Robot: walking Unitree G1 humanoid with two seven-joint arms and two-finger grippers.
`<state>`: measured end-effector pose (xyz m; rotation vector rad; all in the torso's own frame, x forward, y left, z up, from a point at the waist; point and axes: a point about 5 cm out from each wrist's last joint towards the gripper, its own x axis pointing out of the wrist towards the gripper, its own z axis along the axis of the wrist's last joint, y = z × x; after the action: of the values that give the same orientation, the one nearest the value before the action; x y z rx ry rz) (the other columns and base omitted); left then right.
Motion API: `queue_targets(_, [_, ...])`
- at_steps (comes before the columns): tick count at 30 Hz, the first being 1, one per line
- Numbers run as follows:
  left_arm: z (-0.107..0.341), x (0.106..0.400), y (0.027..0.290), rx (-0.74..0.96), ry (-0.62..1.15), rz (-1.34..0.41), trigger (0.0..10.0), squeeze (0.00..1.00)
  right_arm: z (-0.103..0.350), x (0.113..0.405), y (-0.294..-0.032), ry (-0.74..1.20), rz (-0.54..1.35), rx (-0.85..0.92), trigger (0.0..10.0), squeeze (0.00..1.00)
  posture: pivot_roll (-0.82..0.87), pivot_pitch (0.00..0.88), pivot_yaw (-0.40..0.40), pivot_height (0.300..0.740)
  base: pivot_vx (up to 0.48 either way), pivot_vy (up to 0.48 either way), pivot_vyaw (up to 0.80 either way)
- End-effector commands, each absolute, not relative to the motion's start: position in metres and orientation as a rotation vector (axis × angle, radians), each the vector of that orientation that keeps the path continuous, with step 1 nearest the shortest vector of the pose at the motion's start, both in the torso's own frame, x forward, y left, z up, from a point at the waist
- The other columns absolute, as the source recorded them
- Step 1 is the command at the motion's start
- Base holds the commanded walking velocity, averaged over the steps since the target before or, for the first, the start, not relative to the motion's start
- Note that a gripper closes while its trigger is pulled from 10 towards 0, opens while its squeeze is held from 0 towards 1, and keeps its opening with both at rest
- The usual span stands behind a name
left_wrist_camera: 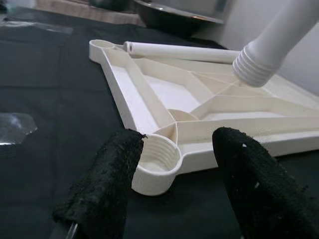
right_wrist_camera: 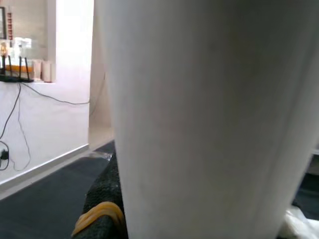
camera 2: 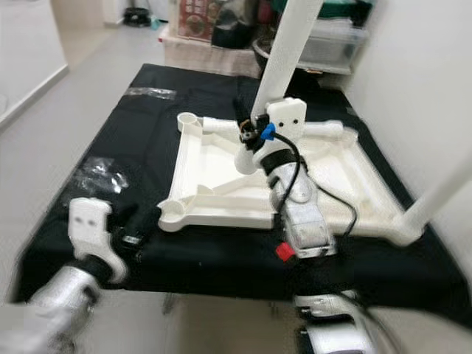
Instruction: Building children table
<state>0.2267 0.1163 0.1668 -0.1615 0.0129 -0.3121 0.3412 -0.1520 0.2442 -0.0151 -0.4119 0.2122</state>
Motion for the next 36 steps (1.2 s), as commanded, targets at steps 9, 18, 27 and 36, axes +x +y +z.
queue_targets(9, [0.164, 0.223, 0.115, -0.145, 0.022, -0.299, 10.0, 0.00, 0.250, 0.365, -0.152, -0.332, 0.274, 0.078, 10.0, 0.00, 0.09, 0.085, -0.119, 0.740, 0.000, 0.000, 0.00])
queue_targets(18, [0.162, 0.214, 0.107, -0.134, 0.035, -0.329, 10.0, 0.00, 0.263, 0.394, -0.149, -0.272, 0.439, 0.128, 10.0, 0.00, 0.10, 0.122, -0.128, 0.740, 0.000, 0.000, 0.00])
queue_targets(27, [0.165, 0.204, 0.104, -0.143, 0.044, -0.355, 10.0, 0.00, 0.274, 0.399, -0.130, -0.194, 0.799, 0.089, 10.0, 0.00, 0.11, 0.177, -0.123, 0.740, 0.000, 0.000, 0.00])
queue_targets(36, [0.164, 0.185, 0.104, -0.132, 0.081, -0.372, 10.0, 0.00, 0.292, 0.388, -0.115, -0.240, 1.237, -0.004, 10.0, 0.00, 0.15, 0.217, -0.122, 0.740, 0.000, 0.000, 0.00])
